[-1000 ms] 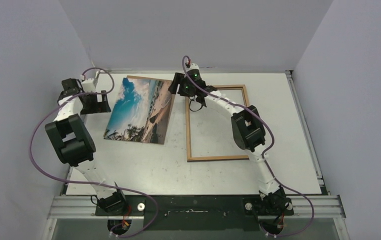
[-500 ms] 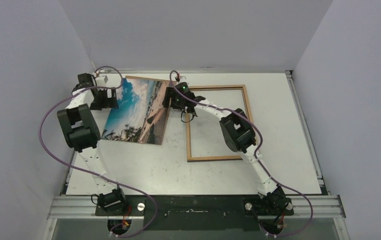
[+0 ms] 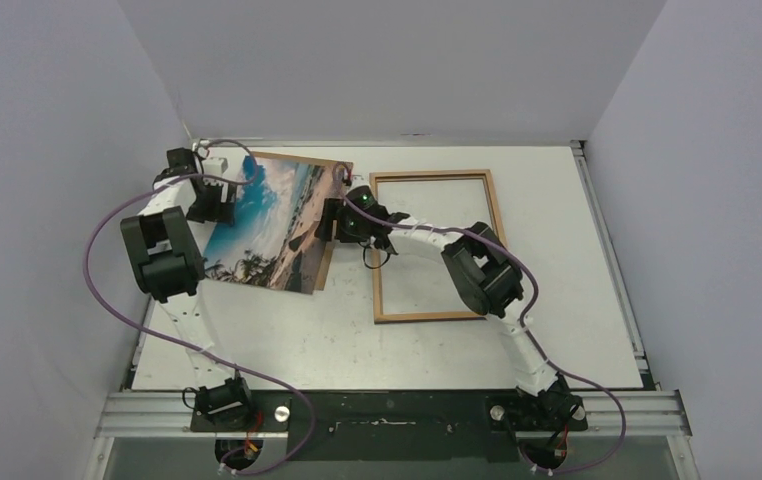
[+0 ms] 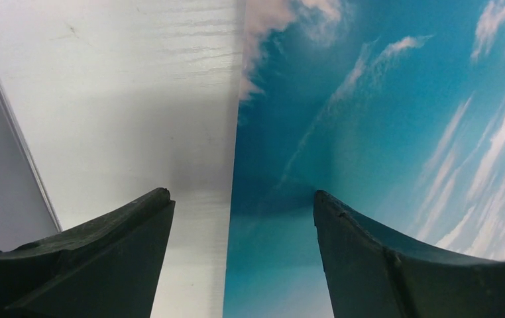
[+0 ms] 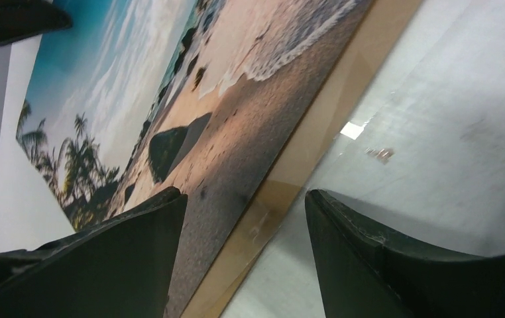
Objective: Put the photo into the frame
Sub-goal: Adjust the photo frame item at the center of the board.
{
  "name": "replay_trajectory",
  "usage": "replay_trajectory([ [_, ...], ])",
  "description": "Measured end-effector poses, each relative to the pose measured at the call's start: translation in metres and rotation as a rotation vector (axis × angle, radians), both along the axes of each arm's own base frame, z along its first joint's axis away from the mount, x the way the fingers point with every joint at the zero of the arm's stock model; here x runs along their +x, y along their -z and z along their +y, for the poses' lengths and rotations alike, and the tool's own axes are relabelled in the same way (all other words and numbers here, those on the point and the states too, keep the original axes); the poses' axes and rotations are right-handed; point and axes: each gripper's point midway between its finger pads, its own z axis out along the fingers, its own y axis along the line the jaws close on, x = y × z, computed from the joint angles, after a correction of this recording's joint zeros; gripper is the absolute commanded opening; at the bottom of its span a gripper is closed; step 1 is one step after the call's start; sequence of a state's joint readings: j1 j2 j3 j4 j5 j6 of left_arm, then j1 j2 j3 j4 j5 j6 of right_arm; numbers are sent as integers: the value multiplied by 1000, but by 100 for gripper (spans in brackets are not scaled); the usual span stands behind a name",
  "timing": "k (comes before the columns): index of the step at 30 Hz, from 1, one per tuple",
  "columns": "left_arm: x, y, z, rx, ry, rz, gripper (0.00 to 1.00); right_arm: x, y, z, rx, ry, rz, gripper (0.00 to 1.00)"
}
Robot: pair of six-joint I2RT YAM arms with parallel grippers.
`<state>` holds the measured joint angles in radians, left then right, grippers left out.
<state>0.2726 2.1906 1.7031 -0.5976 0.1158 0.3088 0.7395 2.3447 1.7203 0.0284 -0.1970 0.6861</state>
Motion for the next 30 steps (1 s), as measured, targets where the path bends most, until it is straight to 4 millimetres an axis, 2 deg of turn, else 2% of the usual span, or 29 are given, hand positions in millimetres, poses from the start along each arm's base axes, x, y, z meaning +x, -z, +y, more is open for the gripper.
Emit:
replay_trajectory([
  [4, -6, 3, 2, 10, 28, 11, 69, -38, 0, 12, 18, -65, 31, 67],
  [8, -14, 3, 5, 26, 55, 20, 69, -62, -2, 20, 42, -120, 69, 67],
  [11, -20, 2, 7, 35, 69, 26, 70, -70, -3, 24, 53, -157, 88, 67],
  [14, -23, 1, 8, 37, 74, 33, 71, -66, -9, 20, 47, -166, 102, 67],
  [16, -24, 0, 9, 40, 80, 32, 73, -51, -22, 17, 41, -158, 86, 67],
  [18, -24, 0, 8, 41, 84, 34, 74, -22, -46, 9, 53, -126, 30, 67],
  [20, -25, -2, 7, 40, 87, 34, 75, 14, -72, -1, 67, -79, -44, 68],
  [22, -25, -4, 5, 38, 91, 31, 76, 59, -103, -14, 89, -20, -142, 68],
  [24, -24, -9, 3, 33, 97, 22, 77, 91, -118, -27, 93, 27, -204, 68],
  [25, -24, -11, 2, 32, 99, 18, 77, 105, -121, -34, 92, 51, -225, 68],
  [27, -23, -16, -1, 29, 108, 8, 77, 124, -112, -46, 69, 88, -243, 68],
  [30, -22, -22, -4, 25, 116, -4, 78, 132, -75, -51, 6, 109, -219, 68],
])
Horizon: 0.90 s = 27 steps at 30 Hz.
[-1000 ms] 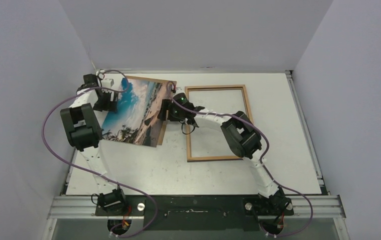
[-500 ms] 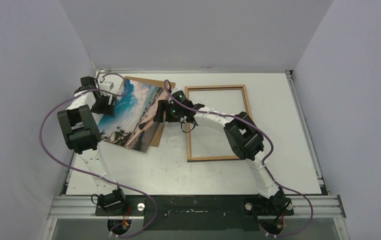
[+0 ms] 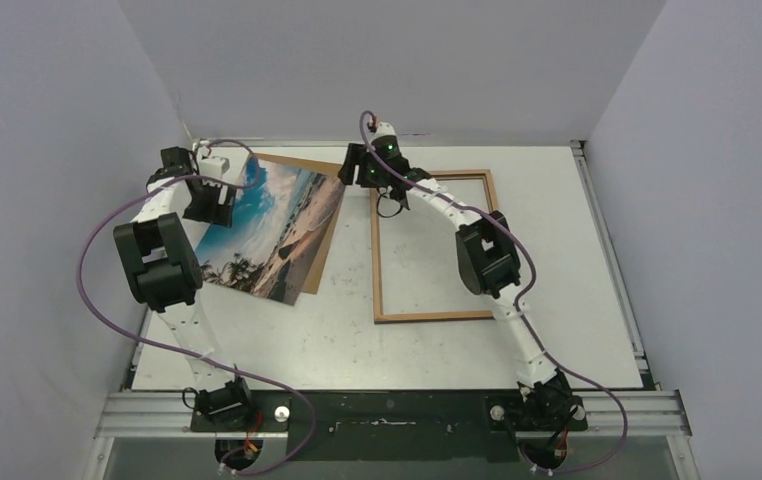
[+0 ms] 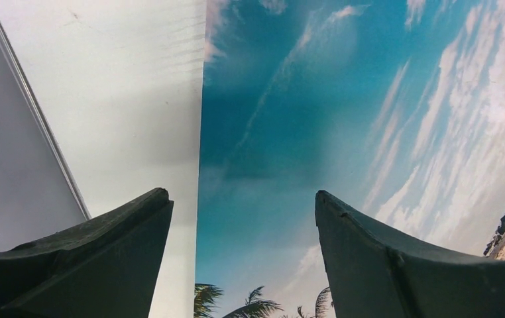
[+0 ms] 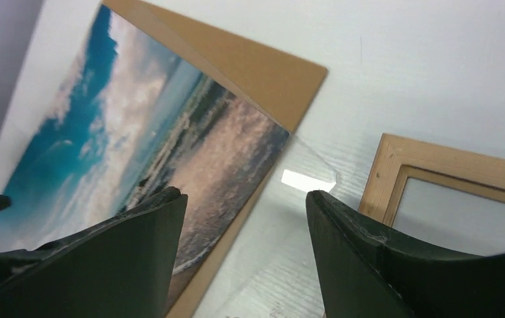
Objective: Put the photo into the frame
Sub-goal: Adjust the photo frame item at the center of the board.
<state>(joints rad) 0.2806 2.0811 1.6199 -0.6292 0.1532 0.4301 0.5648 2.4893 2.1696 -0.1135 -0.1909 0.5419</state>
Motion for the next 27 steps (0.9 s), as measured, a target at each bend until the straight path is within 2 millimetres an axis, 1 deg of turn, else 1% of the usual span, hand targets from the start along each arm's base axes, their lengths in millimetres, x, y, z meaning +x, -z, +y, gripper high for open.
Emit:
replay_trajectory([
  [1, 0, -1, -1, -1, 2, -2, 78, 0, 11, 2, -15, 0, 9, 68],
  [3, 1, -1, -3, -1, 6, -2, 78, -4, 43, 5, -57, -3, 44, 68],
  [5, 1, -1, -3, -1, 5, 0, 78, -10, 66, 8, -88, -7, 70, 68],
  [6, 1, -1, -4, -1, 5, -1, 79, -8, 67, 10, -87, -10, 57, 68],
  [10, 6, -7, -4, 5, 3, -16, 79, -13, 67, 17, -102, -13, 55, 67],
  [13, 13, -13, 0, 29, -2, -35, 79, -20, 73, 15, -113, -6, 68, 67],
  [15, 18, -13, 3, 43, -9, -41, 79, -31, 76, 13, -118, -1, 82, 67],
  [18, 25, -7, 9, 61, -28, -41, 79, -55, 76, 3, -130, 27, 132, 67],
  [20, 30, -2, 14, 74, -46, -42, 79, -72, 77, 1, -125, 39, 167, 66],
  [22, 35, 2, 19, 90, -65, -45, 79, -87, 78, 4, -115, 45, 195, 66],
  [24, 41, 3, 24, 110, -89, -54, 79, -99, 77, 12, -94, 44, 212, 66],
  [27, 51, 2, 34, 143, -132, -78, 79, -107, 76, 25, -50, 48, 226, 66],
])
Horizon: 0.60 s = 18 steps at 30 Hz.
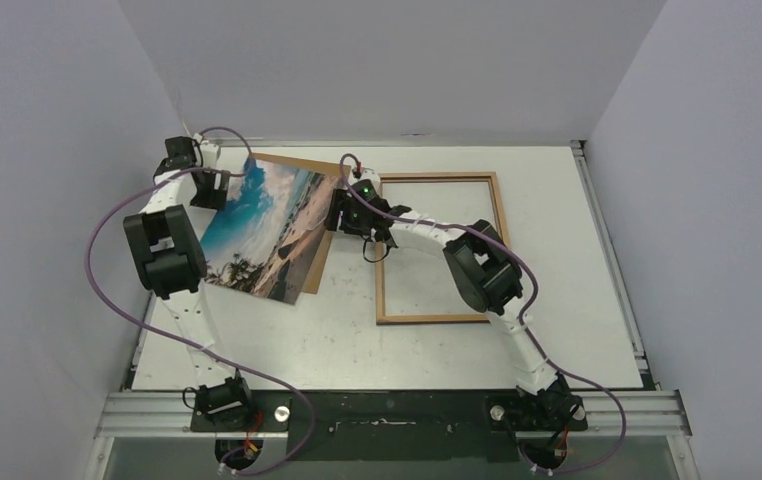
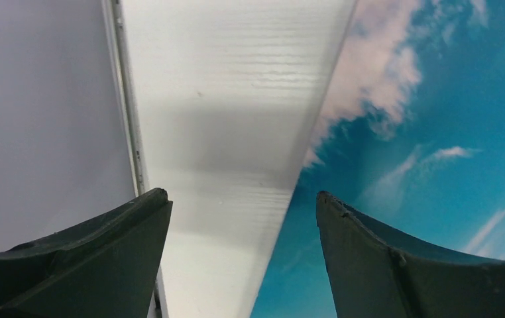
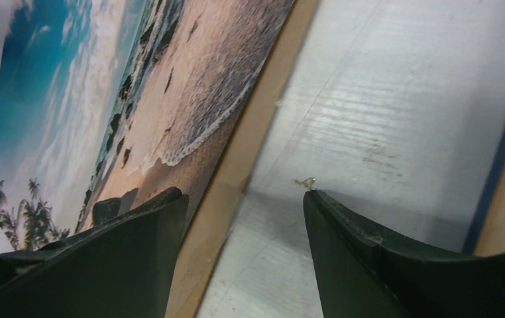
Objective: Put the photo into the frame
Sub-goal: Adjust the photo frame item at the center of the board, then pick up the photo frame item at the center of the board.
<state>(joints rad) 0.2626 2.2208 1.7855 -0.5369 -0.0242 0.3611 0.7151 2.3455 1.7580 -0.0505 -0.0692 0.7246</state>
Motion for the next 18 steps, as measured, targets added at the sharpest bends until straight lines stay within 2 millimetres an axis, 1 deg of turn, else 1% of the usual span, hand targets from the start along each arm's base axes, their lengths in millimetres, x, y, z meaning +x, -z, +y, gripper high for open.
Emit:
replay_trajectory([
  [3, 6, -2, 8, 30, -40, -25, 79, -6, -1, 9, 38, 10, 17, 65],
  [5, 8, -5, 13, 49, -66, -39, 79, -7, -1, 13, 66, 23, 24, 65],
  [11, 19, -16, 29, 104, -139, -106, 78, -6, -3, 16, 116, 56, 38, 65],
  [14, 21, -20, 35, 135, -164, -121, 78, -6, -3, 16, 126, 62, 41, 65],
  [16, 23, -20, 41, 158, -182, -122, 78, -6, -2, 17, 133, 65, 42, 65],
  [18, 28, -15, 46, 175, -195, -121, 79, -6, -3, 18, 140, 67, 41, 65],
])
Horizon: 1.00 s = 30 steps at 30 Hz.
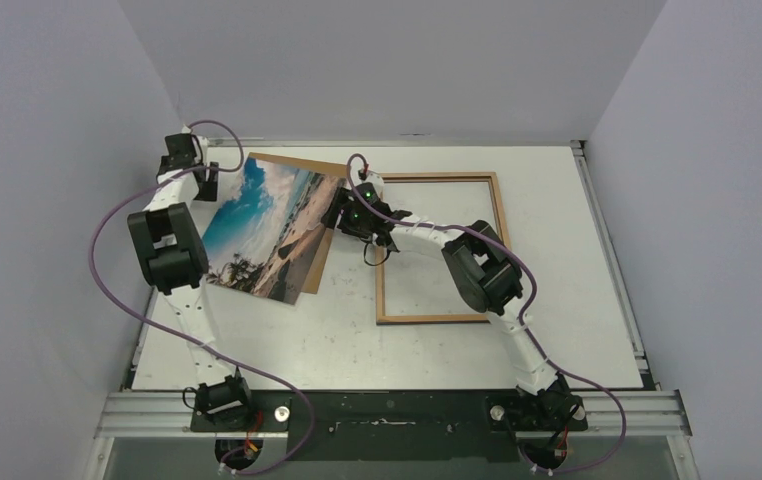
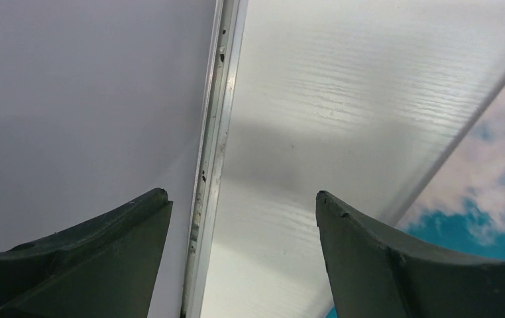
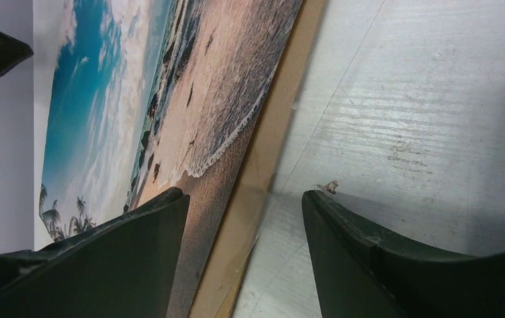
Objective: Put the photo into the frame
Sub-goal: Pick up the photo frame item at the center of the board.
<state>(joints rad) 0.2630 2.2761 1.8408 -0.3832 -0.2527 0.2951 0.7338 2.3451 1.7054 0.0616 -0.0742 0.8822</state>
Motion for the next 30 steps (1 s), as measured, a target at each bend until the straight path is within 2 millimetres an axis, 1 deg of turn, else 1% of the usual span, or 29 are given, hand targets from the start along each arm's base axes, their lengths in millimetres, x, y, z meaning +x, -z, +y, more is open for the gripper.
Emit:
replay_trajectory([
  [4, 1, 22, 3, 9, -10, 41, 79, 0, 0, 1, 15, 11, 3, 65],
  [5, 2, 25, 4, 16, -13, 43, 79, 0, -1, 1, 17, 15, 5, 65],
  [7, 6, 21, 5, 20, -12, 34, 79, 1, -1, 2, 23, 23, 7, 66],
  [14, 8, 27, -5, -13, 19, 45, 79, 2, -2, 2, 36, 58, 13, 67],
  [18, 10, 28, -15, -46, 60, 44, 79, 3, -3, 2, 53, 78, 25, 68],
  [21, 11, 29, -27, -78, 99, 52, 79, 3, -3, 3, 74, 93, 32, 68],
  [25, 8, 31, -40, -102, 142, 67, 78, 4, -4, 5, 105, 110, 44, 68],
  [30, 2, 34, -50, -128, 176, 74, 78, 4, -4, 6, 144, 134, 63, 68],
])
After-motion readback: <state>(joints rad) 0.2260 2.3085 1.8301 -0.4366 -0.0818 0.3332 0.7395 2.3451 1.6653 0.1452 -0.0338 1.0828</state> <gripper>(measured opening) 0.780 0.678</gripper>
